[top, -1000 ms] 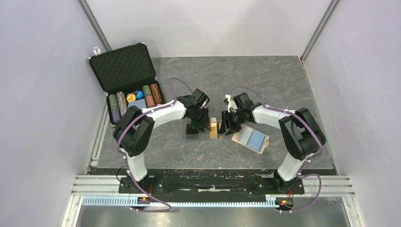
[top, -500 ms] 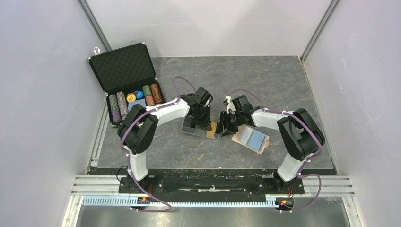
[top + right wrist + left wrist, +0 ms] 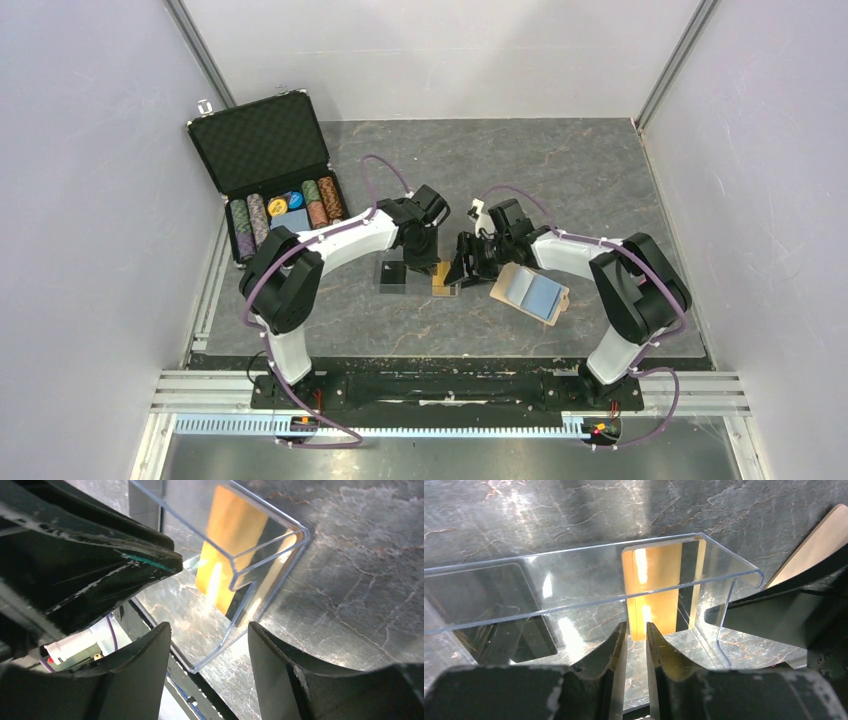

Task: Put the credit cards into the card holder
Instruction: Pick up the credit card from the storage box.

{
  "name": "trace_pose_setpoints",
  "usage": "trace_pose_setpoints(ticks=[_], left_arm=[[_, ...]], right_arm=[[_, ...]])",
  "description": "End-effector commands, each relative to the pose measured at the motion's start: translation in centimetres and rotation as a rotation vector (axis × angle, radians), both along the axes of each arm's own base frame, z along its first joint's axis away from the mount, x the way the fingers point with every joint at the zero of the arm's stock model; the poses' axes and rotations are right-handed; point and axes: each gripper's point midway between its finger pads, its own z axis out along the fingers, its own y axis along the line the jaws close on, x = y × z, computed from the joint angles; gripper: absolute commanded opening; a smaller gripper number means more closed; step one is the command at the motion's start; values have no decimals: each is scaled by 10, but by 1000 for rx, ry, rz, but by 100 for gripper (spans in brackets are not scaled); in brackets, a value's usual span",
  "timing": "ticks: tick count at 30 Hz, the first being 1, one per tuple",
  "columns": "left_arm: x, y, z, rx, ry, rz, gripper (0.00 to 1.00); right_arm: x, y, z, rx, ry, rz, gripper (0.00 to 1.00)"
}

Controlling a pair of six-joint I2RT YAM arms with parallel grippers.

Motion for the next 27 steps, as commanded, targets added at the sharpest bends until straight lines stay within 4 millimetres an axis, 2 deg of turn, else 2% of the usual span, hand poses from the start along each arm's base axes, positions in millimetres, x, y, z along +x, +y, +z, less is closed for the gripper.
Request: trace_pose_setpoints(ticks=[1,7,10,16,21,27], left_arm=[[-2,15,-1,60,-23,-6,26],[-10,24,-21,104,18,-5,26],[-12,26,-26,125,34,-9,26],[-19,19,-36,133,61,-34,28],[-18,5,-34,79,57,-47,26],[-15,-1,-26,49,41,-52,21]], right_arm=[[8,14,30,111,-72,5,61],[-2,10,18,107,-18,-14,61],[1,11,18,118,-29,-16,61],[0,12,17,129,-23,-21,60],[-1,12,16,135,-19,-22,59],[-2,13,16,142,-18,-20,58]])
